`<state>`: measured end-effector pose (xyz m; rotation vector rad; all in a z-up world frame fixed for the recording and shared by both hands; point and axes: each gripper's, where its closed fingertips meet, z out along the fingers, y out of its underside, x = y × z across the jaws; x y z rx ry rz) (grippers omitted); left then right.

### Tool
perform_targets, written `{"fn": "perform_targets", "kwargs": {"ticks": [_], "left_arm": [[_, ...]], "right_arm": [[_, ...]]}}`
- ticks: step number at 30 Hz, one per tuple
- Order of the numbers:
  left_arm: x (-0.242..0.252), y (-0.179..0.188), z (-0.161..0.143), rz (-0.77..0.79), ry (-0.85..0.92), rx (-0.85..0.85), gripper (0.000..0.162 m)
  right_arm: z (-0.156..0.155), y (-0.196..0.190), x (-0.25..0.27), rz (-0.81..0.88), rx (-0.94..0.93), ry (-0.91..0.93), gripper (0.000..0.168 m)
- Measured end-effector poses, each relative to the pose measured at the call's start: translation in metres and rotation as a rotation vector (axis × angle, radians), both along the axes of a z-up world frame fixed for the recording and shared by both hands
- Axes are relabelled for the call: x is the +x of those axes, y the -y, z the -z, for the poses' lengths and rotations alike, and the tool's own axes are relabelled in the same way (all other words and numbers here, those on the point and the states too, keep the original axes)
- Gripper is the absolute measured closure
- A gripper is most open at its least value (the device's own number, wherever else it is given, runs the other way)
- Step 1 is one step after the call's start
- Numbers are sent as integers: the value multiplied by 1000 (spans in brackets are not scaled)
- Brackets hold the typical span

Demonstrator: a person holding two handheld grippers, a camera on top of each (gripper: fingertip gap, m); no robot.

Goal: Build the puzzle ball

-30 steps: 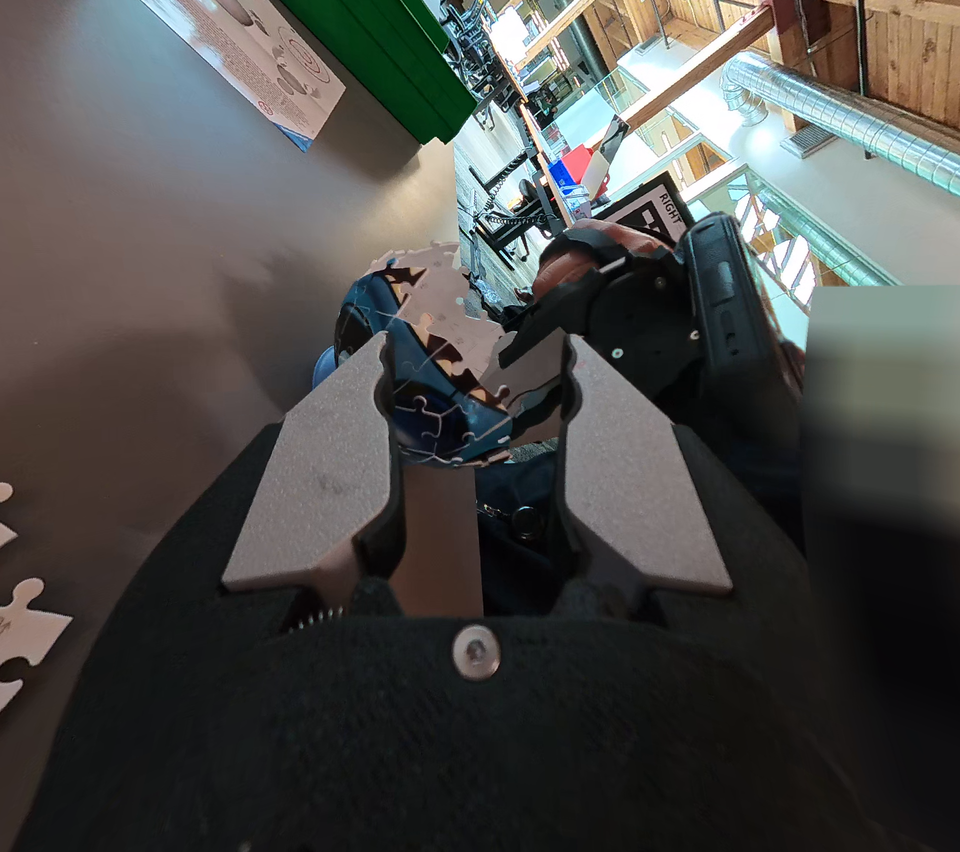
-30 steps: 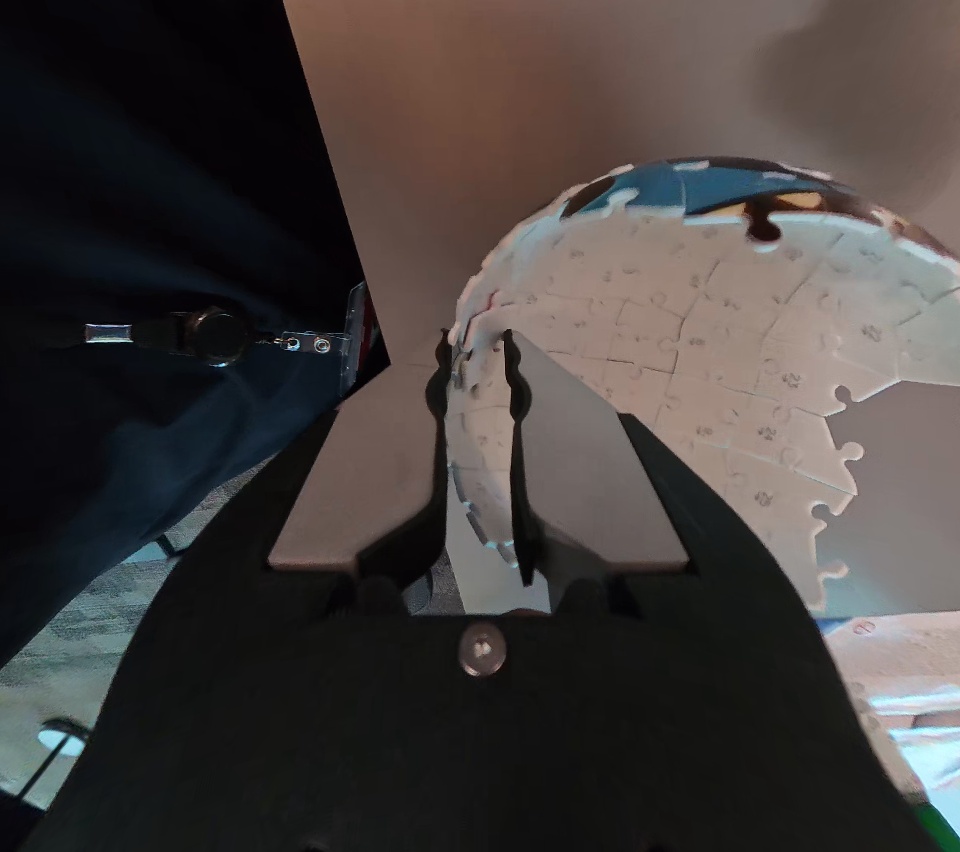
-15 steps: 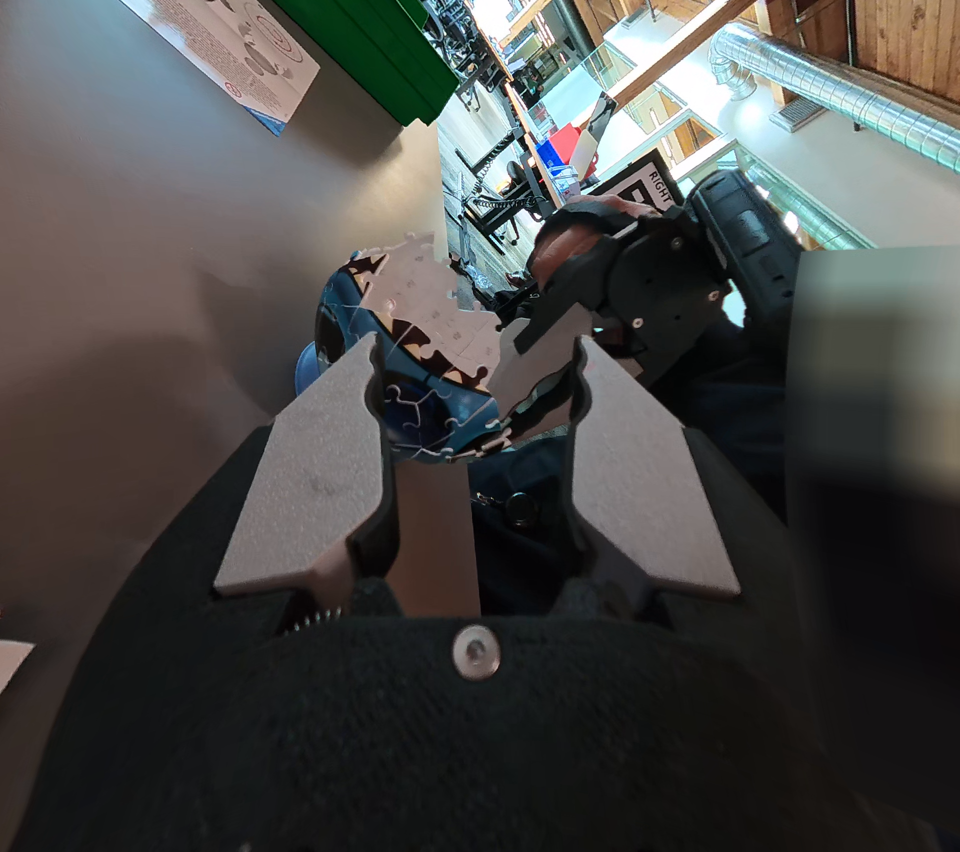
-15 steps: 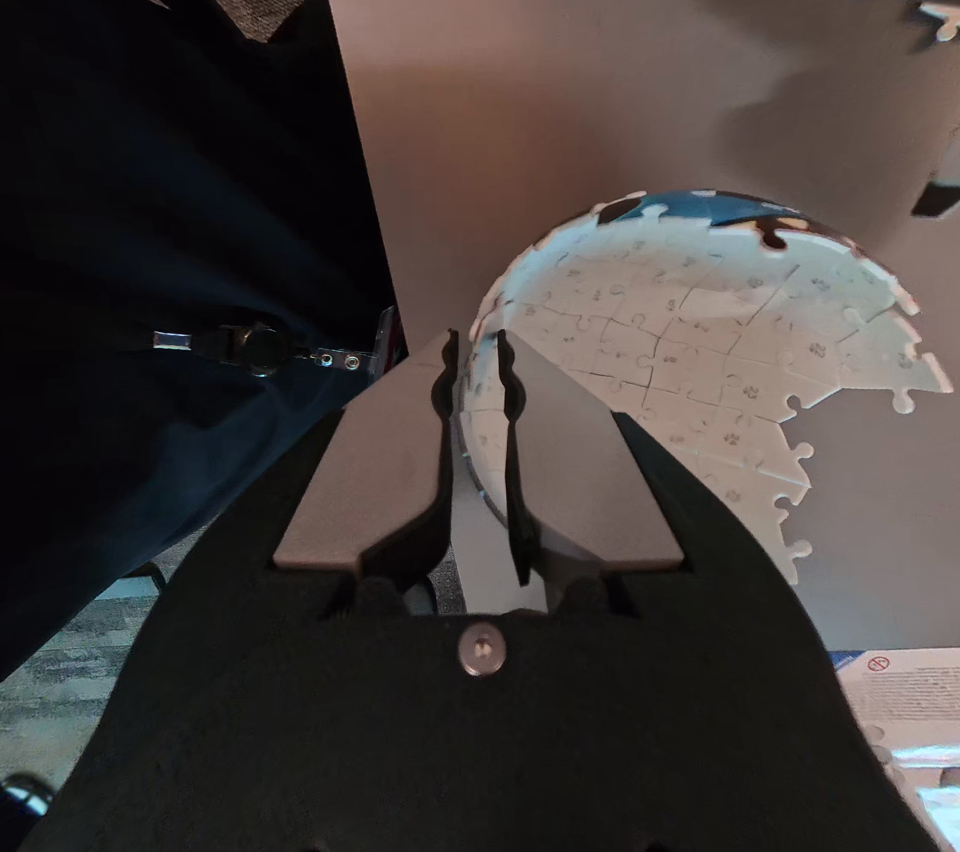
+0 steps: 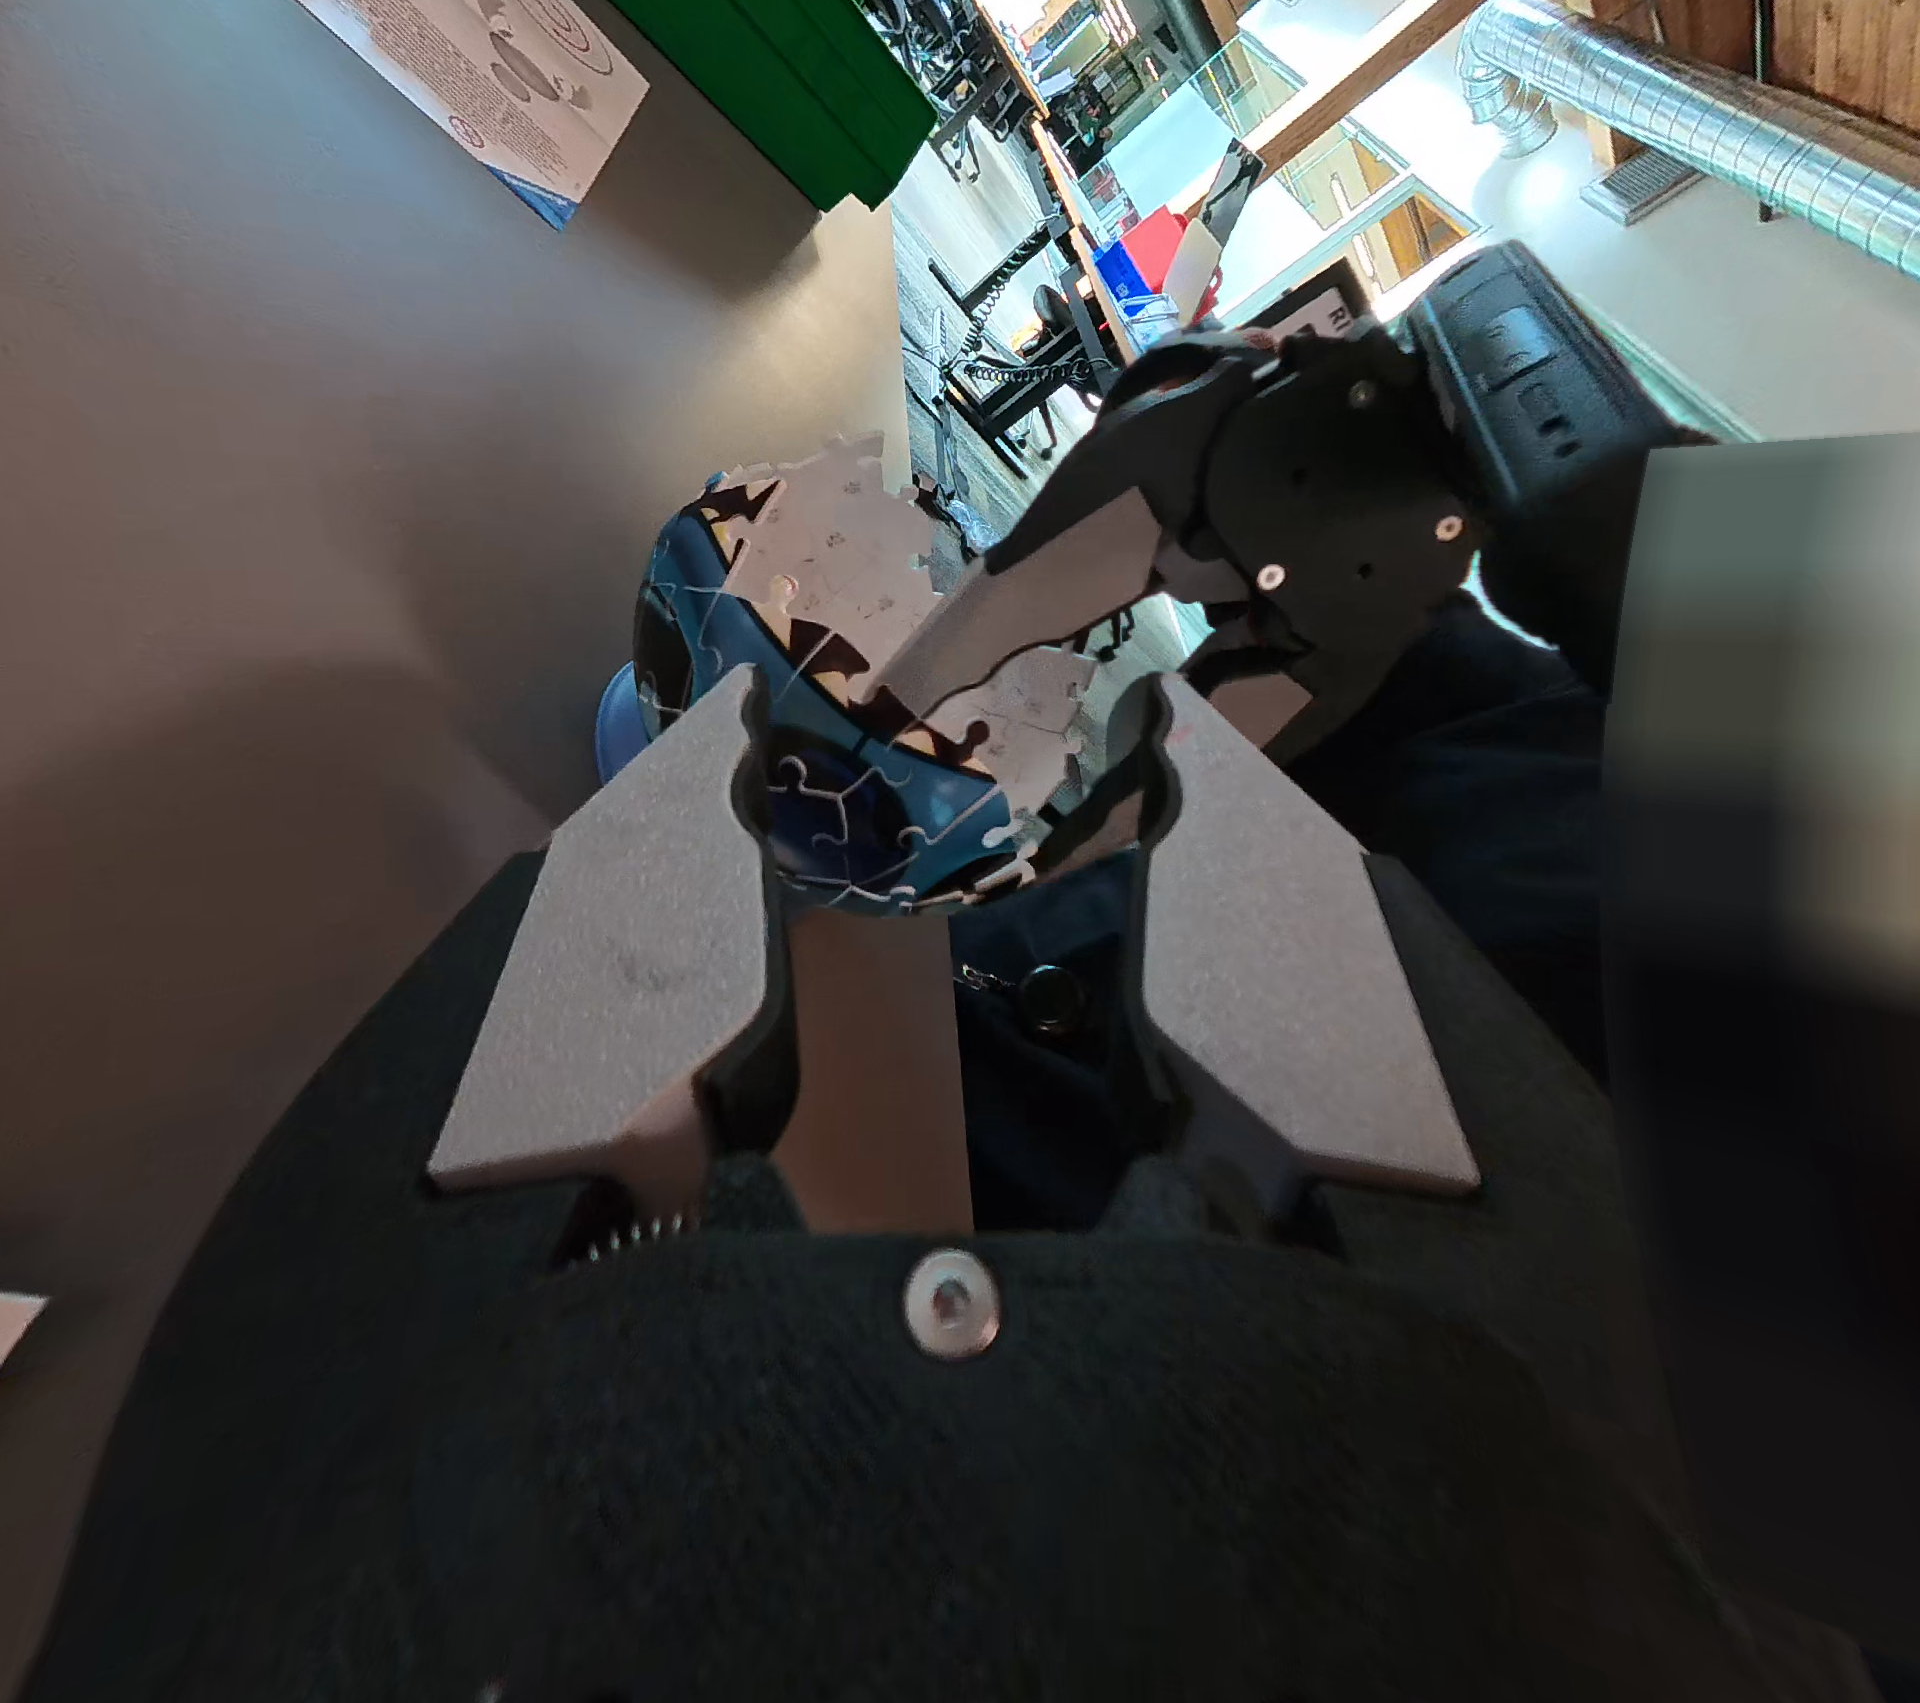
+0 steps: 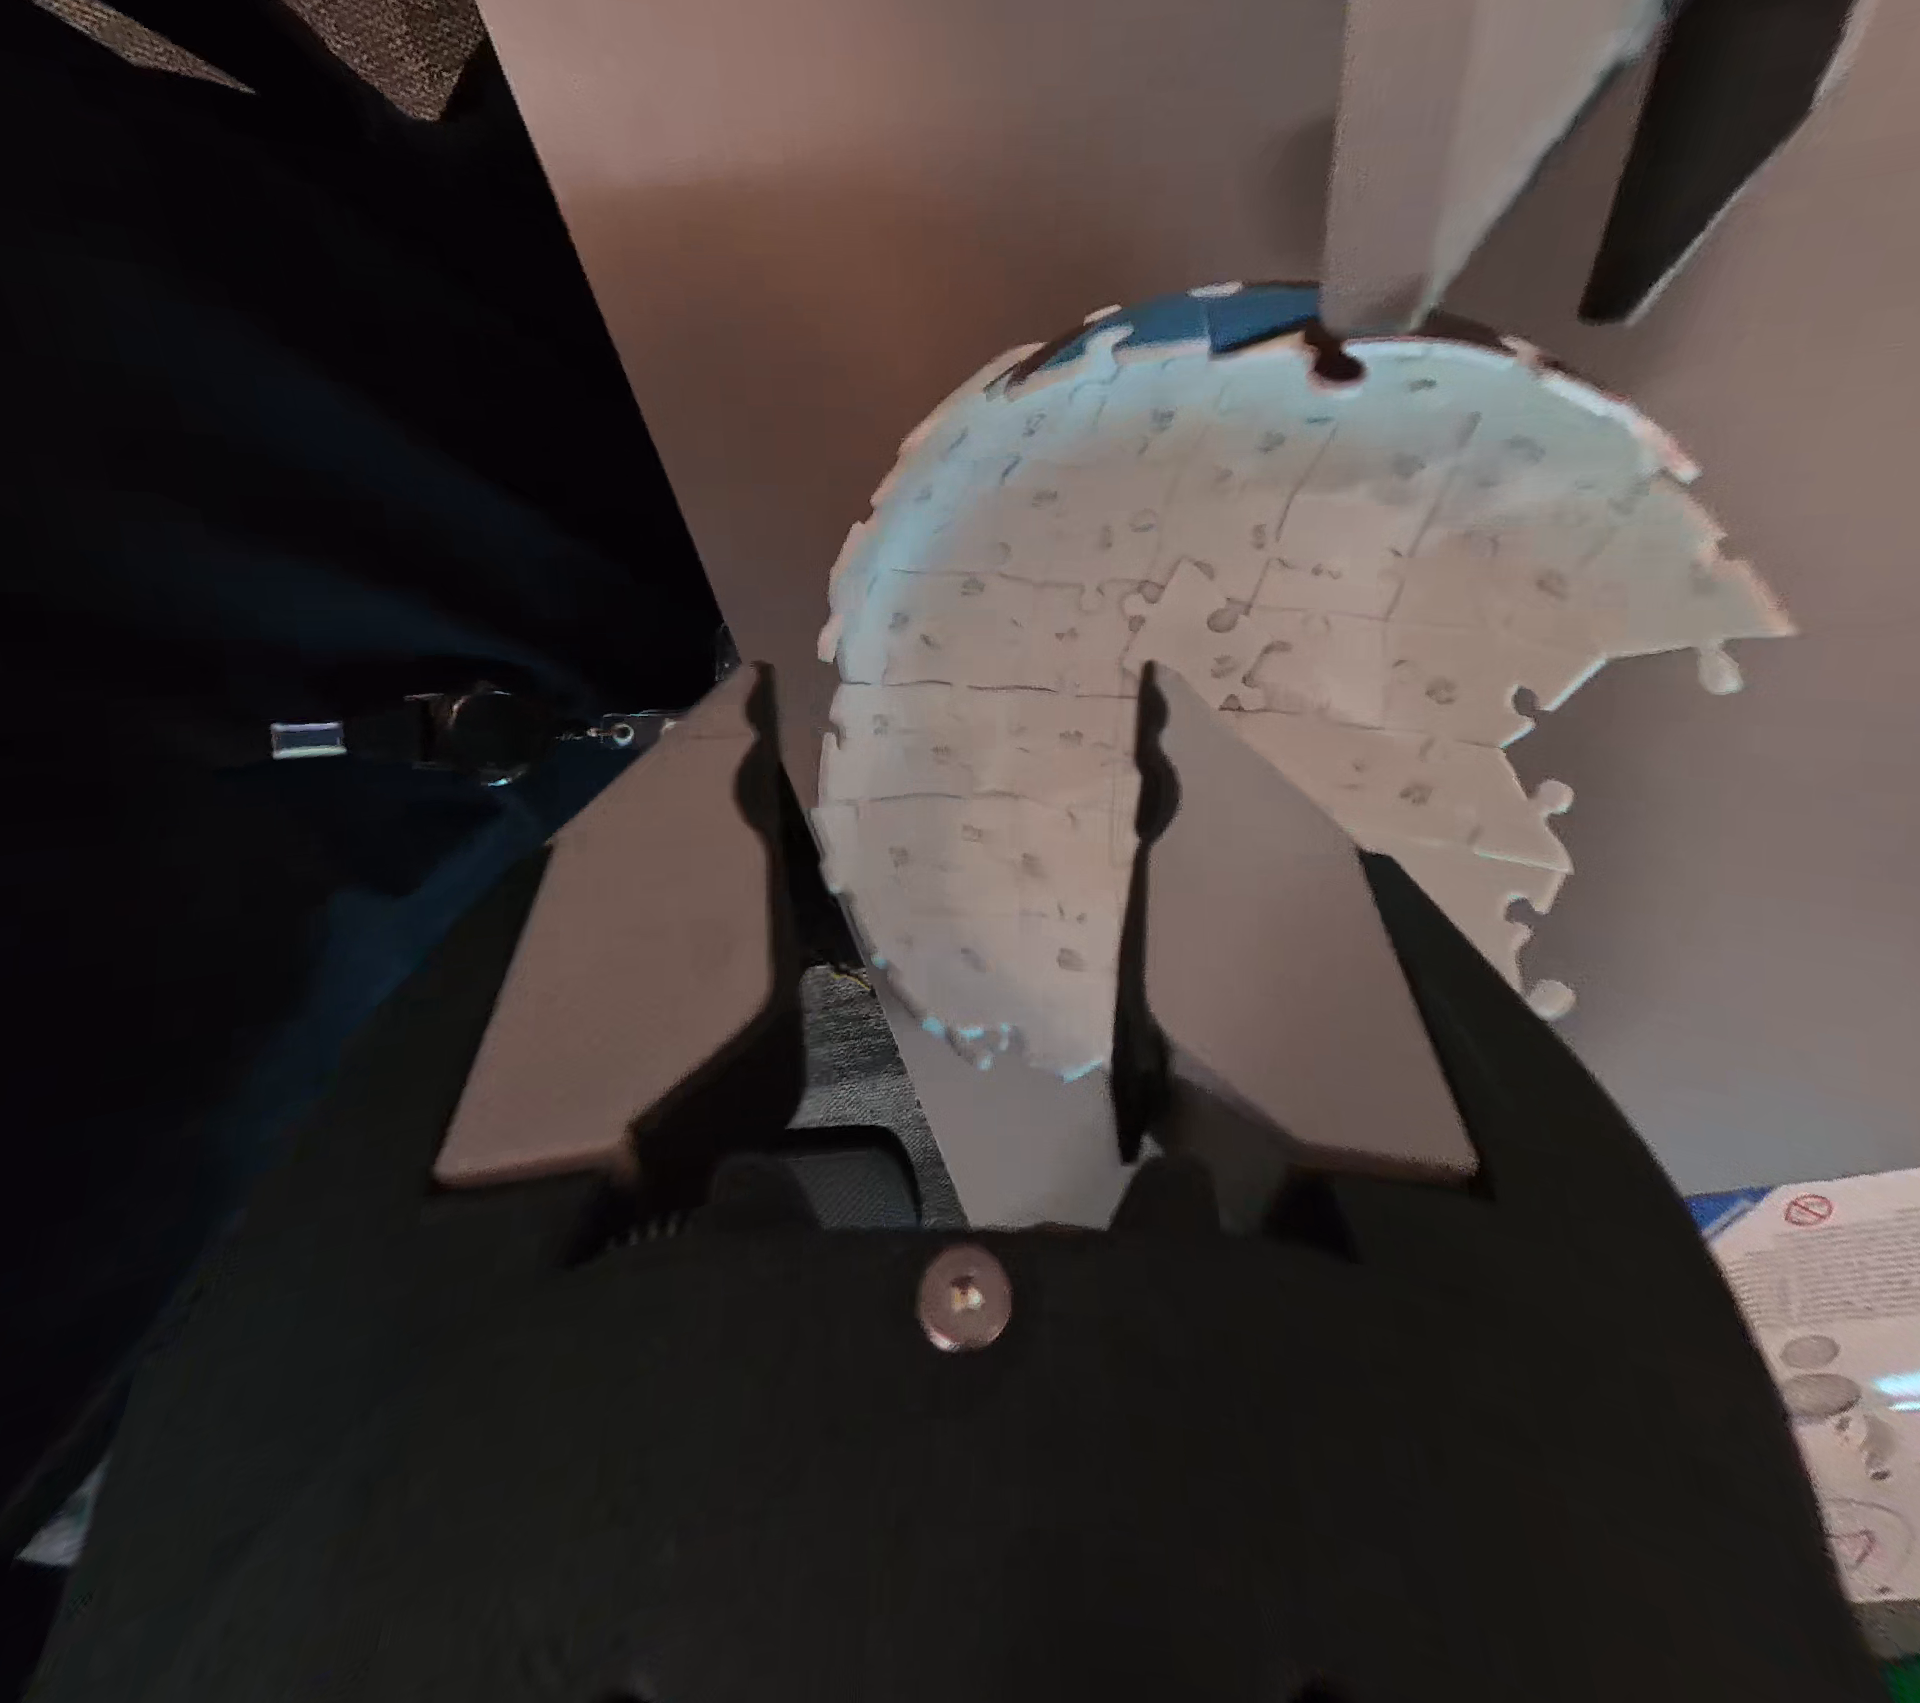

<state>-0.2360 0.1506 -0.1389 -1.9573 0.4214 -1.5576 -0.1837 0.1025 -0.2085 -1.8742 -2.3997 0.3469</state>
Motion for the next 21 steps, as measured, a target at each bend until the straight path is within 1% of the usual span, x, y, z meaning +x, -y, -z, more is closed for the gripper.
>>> {"fn": "perform_targets", "kwargs": {"ticks": [1, 4, 5, 8, 9, 18, 21], "left_arm": [[1, 1, 0, 5, -2, 0, 93], [5, 3, 2, 15, -16, 1, 92], [5, 2, 3, 13, -18, 1, 92], [3, 2, 2, 10, -12, -1, 93], [2, 1, 2, 1, -15, -1, 95], [-10, -8, 3, -67, 10, -30, 96], [-13, -10, 3, -77, 15, -30, 96]], "right_arm": [[4, -1, -2, 18, 8, 9, 92], [19, -16, -2, 76, 124, 70, 78], [23, -19, -1, 83, 151, 90, 67], [33, -17, 0, 93, 155, 127, 66], [35, -18, -1, 98, 155, 125, 66], [41, -16, 5, 35, 138, 168, 64], [42, -14, 8, -14, 132, 189, 70]]}}
